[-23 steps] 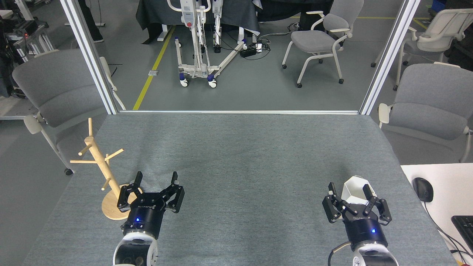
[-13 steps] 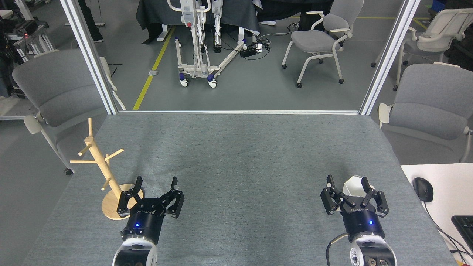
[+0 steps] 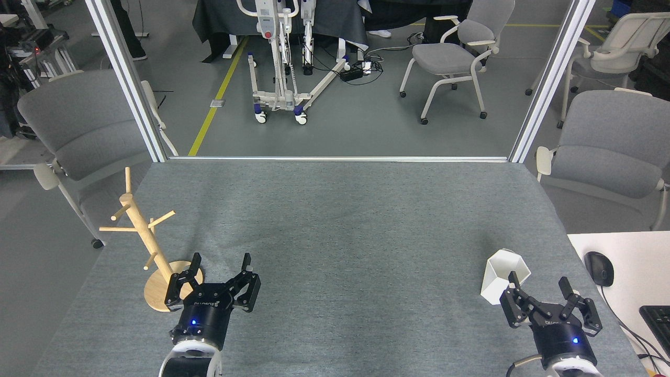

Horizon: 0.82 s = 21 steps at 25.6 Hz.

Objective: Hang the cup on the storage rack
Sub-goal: 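Move the right gripper toward the white hexagonal cup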

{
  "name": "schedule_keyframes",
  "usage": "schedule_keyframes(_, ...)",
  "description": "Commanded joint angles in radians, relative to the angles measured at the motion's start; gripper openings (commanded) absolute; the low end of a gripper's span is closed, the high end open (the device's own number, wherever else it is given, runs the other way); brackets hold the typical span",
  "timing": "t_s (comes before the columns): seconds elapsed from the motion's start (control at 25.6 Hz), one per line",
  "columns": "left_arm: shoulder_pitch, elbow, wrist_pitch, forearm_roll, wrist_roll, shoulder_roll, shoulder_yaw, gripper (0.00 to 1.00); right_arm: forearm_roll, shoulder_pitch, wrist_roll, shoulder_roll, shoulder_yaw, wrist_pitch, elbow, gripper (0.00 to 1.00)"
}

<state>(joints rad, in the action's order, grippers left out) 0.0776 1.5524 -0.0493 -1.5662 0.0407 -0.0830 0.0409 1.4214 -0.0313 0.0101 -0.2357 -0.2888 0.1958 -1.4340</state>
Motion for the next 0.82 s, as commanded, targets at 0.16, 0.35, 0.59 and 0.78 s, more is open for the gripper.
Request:
schedule_keyframes(0.16,-0.002,0.002,0.0,0.0,0.001,0.002,0.001,1.0,0.001,-0.001,-0.012,-0.024,-0.026,0.025,0.102,0.99)
schedule_keyframes(0.35,-0.004,0.003,-0.001,0.0,-0.001,0.005,0.001,1.0,-0.001,-0.007,-0.062,-0.065,-0.015,0.05,0.15,0.99)
schedule_keyframes(0.59,-0.005,0.002,-0.001,0.0,-0.001,0.0,-0.001,1.0,0.002,-0.05,-0.085,-0.077,-0.016,0.188,0.221,0.99)
schedule_keyframes(0.78,0.005,-0.011,-0.001,0.002,-0.001,0.0,-0.001,1.0,0.002,-0.104,-0.085,-0.088,-0.016,0.246,0.273,0.99)
